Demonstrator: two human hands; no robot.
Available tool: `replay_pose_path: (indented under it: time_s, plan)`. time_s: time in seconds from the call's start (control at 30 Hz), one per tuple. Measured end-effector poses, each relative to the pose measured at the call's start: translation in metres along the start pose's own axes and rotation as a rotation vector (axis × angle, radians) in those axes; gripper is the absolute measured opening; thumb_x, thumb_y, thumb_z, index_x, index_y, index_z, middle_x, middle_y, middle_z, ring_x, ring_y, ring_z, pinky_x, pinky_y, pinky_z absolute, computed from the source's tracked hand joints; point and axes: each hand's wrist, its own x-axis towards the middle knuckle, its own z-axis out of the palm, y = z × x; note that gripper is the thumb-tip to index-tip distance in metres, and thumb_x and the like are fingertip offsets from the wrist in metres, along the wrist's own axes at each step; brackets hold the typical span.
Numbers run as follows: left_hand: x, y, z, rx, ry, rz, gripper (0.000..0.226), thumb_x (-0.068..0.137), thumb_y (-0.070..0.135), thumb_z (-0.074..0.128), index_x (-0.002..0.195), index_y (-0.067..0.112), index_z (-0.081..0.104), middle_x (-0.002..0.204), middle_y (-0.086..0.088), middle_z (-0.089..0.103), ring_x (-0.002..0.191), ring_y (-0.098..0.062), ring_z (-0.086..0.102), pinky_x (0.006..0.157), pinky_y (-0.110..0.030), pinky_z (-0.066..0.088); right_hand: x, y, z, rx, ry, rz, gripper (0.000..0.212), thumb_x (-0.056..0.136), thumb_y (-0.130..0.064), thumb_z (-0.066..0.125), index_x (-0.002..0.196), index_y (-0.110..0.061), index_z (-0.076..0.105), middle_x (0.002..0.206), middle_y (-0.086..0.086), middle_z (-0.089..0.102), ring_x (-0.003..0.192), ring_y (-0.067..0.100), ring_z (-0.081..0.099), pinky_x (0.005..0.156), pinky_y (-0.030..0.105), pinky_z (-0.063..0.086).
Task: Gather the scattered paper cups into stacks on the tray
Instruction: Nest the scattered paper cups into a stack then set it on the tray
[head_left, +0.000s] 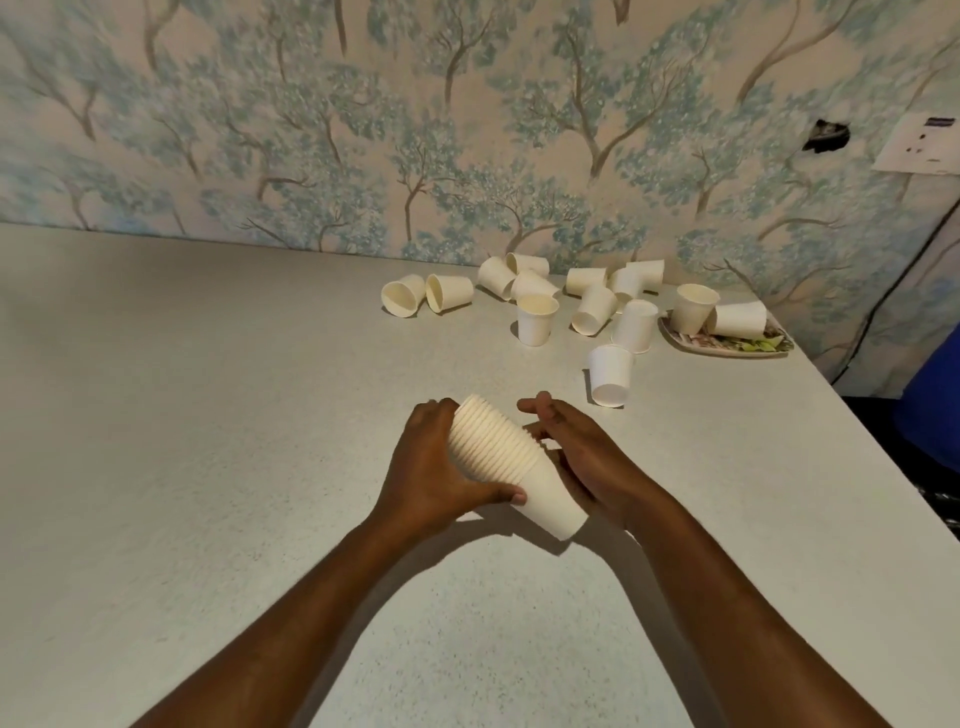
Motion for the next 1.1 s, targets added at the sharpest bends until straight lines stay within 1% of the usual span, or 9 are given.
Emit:
replay_pose_path:
  time_s: [0.13, 0.23, 0.37, 0.6, 0.73, 0.87, 0.93, 1.03, 1.1]
  plan:
    - [0.011, -0.002, 0.000, -0.095, 0.092, -0.127, 0.090, 0.048, 0.058, 0.094, 0.118, 0.036, 0.041, 0.114, 0.014, 0.053, 0.105, -0.007, 0.050, 0.067, -0.010, 0.040, 0.014, 0.002, -0.004, -0.064, 0.005, -0.033, 0.069, 0.090, -0.072, 0.038, 0.140, -0.028, 0.056, 0.136, -0.001, 0.064, 0.124, 0.017, 0.060, 0.112, 0.044, 0.046]
    - [0.019, -0.008, 0.000, -0.143, 0.180, -0.183, 0.085, 0.049, 0.053, 0.096, 0.115, 0.031, 0.046, 0.105, 0.014, 0.057, 0.095, -0.006, 0.055, 0.065, -0.012, 0.042, 0.025, -0.001, -0.002, -0.041, 0.015, -0.018, 0.046, 0.102, -0.055, 0.044, 0.134, -0.027, 0.060, 0.128, -0.001, 0.067, 0.113, 0.013, 0.065, 0.098, 0.035, 0.053]
    - [0.033, -0.020, -0.009, -0.210, 0.270, -0.278, 0.082, 0.053, 0.052, 0.095, 0.115, 0.031, 0.046, 0.100, 0.014, 0.055, 0.090, -0.006, 0.056, 0.062, -0.012, 0.044, 0.041, -0.008, 0.014, -0.065, 0.069, -0.042, 0.040, 0.104, -0.049, 0.046, 0.132, -0.023, 0.059, 0.125, 0.001, 0.065, 0.110, 0.019, 0.065, 0.096, 0.043, 0.057]
    - [0.070, -0.061, -0.046, -0.243, 0.253, -0.398, 0.085, 0.056, 0.051, 0.094, 0.124, 0.023, 0.052, 0.116, -0.001, 0.062, 0.106, -0.023, 0.062, 0.086, -0.038, 0.060, 0.083, -0.022, 0.061, -0.067, 0.145, -0.047, 0.040, 0.106, -0.045, 0.045, 0.131, -0.019, 0.060, 0.130, 0.006, 0.060, 0.114, 0.026, 0.063, 0.094, 0.049, 0.060]
    - [0.088, -0.086, -0.078, -0.252, 0.276, -0.459, 0.083, 0.055, 0.050, 0.095, 0.120, 0.016, 0.057, 0.116, -0.006, 0.066, 0.105, -0.027, 0.064, 0.088, -0.041, 0.061, 0.114, -0.033, 0.093, -0.160, 0.186, -0.093, 0.041, 0.107, -0.044, 0.043, 0.130, -0.016, 0.061, 0.129, 0.008, 0.061, 0.116, 0.029, 0.062, 0.095, 0.049, 0.058]
    - [0.107, -0.120, -0.113, -0.256, 0.310, -0.499, 0.081, 0.059, 0.046, 0.094, 0.124, 0.014, 0.057, 0.119, -0.008, 0.066, 0.107, -0.029, 0.064, 0.091, -0.045, 0.059, 0.159, -0.048, 0.127, -0.324, 0.275, -0.178, 0.036, 0.107, -0.037, 0.045, 0.128, -0.016, 0.066, 0.131, 0.006, 0.062, 0.117, 0.024, 0.061, 0.102, 0.040, 0.051]
    - [0.117, -0.140, -0.125, -0.281, 0.305, -0.506, 0.079, 0.060, 0.044, 0.094, 0.123, 0.013, 0.057, 0.117, -0.008, 0.066, 0.104, -0.028, 0.064, 0.084, -0.038, 0.060, 0.185, -0.053, 0.138, -0.386, 0.317, -0.194, 0.033, 0.106, -0.035, 0.049, 0.125, -0.016, 0.068, 0.132, 0.007, 0.061, 0.115, 0.023, 0.063, 0.103, 0.040, 0.051]
    - [0.130, -0.167, -0.137, -0.325, 0.295, -0.500, 0.076, 0.058, 0.043, 0.096, 0.118, 0.013, 0.059, 0.110, -0.006, 0.067, 0.089, -0.020, 0.065, 0.052, -0.015, 0.052, 0.224, -0.057, 0.149, -0.523, 0.343, -0.220, 0.027, 0.104, -0.034, 0.055, 0.122, -0.020, 0.069, 0.134, 0.008, 0.057, 0.115, 0.025, 0.064, 0.099, 0.037, 0.050]
    - [0.142, -0.185, -0.143, -0.363, 0.294, -0.496, 0.078, 0.053, 0.044, 0.097, 0.114, 0.014, 0.060, 0.106, -0.005, 0.067, 0.085, -0.018, 0.066, 0.044, -0.011, 0.050, 0.248, -0.057, 0.153, -0.622, 0.349, -0.264, 0.026, 0.101, -0.031, 0.059, 0.124, -0.022, 0.069, 0.137, 0.009, 0.054, 0.118, 0.028, 0.061, 0.096, 0.036, 0.048]
